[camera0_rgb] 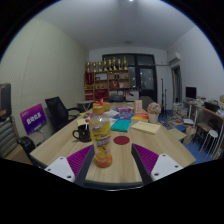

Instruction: Pour water

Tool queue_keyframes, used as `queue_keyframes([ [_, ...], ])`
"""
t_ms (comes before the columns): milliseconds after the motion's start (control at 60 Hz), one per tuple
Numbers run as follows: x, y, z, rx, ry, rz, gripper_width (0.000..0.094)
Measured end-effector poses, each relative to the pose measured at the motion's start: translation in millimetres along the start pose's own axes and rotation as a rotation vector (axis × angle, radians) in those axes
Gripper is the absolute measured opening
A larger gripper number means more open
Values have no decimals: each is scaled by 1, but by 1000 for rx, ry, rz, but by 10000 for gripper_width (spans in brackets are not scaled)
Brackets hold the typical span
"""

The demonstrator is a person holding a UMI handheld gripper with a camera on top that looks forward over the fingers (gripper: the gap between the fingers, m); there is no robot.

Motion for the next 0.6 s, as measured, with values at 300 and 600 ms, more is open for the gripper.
queue_keyframes([
  [300,15,125,-42,161,-11,-7,543],
  [600,13,132,-33,216,58,-117,372],
])
Point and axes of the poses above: the point between the fingertips, and its own axes, seen from behind it with the camera up: z to the right, x down, y forward, the way the camera looks, the point moved 4 cm from there along -y, backward, against the way the camera looks, and after that the axes turned 14 degrees about -y, right-handed, at the moved point
